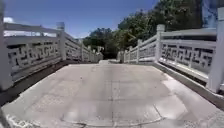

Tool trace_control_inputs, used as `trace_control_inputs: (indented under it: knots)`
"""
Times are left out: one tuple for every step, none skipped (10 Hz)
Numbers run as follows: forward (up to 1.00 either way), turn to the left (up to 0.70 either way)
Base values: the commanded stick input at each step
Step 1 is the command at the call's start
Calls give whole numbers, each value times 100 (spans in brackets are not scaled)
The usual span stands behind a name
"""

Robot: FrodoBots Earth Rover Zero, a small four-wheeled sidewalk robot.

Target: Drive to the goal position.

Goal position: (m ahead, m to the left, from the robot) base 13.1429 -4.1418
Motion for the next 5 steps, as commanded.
trace_control_inputs:
  knots:
    - [45,0]
    - [45,0]
    - [45,0]
    - [45,0]
    - [45,0]
